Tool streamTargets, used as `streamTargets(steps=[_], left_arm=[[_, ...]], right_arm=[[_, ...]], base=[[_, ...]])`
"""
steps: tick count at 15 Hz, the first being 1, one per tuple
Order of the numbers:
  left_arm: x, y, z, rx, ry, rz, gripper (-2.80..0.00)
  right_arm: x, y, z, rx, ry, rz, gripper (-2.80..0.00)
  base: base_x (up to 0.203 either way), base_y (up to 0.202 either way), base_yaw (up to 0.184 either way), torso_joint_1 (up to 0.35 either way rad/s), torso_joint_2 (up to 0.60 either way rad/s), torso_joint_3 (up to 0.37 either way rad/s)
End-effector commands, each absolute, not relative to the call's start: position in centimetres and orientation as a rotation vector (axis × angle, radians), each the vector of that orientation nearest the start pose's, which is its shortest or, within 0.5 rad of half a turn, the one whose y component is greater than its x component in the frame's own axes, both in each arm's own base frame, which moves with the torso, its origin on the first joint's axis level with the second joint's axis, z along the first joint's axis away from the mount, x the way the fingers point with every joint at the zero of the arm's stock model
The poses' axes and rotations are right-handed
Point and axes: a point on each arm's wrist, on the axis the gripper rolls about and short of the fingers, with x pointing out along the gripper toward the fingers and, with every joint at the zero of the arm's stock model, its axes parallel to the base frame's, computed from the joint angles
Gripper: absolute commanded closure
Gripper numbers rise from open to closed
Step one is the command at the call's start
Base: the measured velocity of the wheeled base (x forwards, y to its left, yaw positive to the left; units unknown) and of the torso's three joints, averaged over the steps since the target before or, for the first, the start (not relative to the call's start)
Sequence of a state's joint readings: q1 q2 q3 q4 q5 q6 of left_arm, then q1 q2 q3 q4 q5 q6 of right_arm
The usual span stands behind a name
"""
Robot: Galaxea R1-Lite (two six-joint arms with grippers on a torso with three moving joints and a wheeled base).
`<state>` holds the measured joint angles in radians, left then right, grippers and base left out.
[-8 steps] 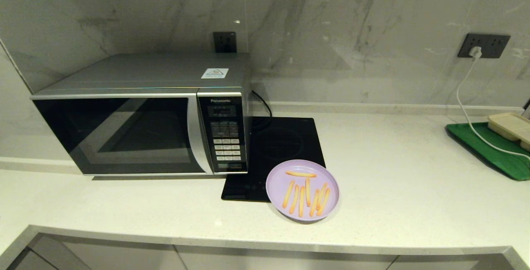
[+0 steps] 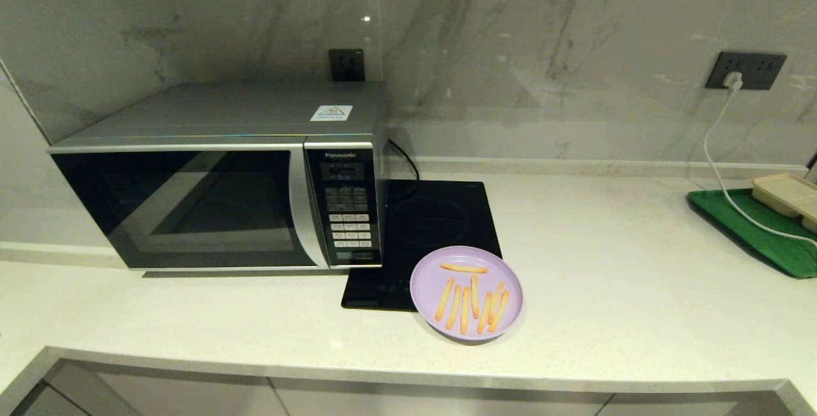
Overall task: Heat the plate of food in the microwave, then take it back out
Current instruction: Open the microwave oven
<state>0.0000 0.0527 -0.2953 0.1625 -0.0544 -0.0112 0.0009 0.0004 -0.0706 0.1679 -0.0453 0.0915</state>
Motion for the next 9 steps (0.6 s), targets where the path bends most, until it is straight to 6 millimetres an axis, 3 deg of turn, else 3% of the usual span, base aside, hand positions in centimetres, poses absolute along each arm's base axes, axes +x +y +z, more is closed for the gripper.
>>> streamTargets(steps=[1,4,7,9], left_arm=[[-3.0,-0.2,18.6,-0.051,0.007,-0.105,-2.80],[2.2,-0.7,22.0,-0.168,0.223,-0.312,-2.80],[8.5,-2.6,22.5,-0.230,0.391,-0.542,-2.80],[12.8,-3.9,21.7,-0.262,0.474,-0.648,-2.80]], right_arm=[[-2.9,-0.1,7.8,0.090,0.096,-0.049,0.00],[-2.9,-0.1,7.8,0.090,0.096,-0.050,0.00],[-2.9,-0.1,7.8,0.090,0.096,-0.049,0.00],[-2.9,-0.1,7.8,0.090,0.096,-0.050,0.00]], base=[[0.000,0.000,0.000,0.000,0.00,0.000],[0.000,0.000,0.000,0.000,0.00,0.000],[0.000,0.000,0.000,0.000,0.00,0.000],[0.000,0.000,0.000,0.000,0.00,0.000]])
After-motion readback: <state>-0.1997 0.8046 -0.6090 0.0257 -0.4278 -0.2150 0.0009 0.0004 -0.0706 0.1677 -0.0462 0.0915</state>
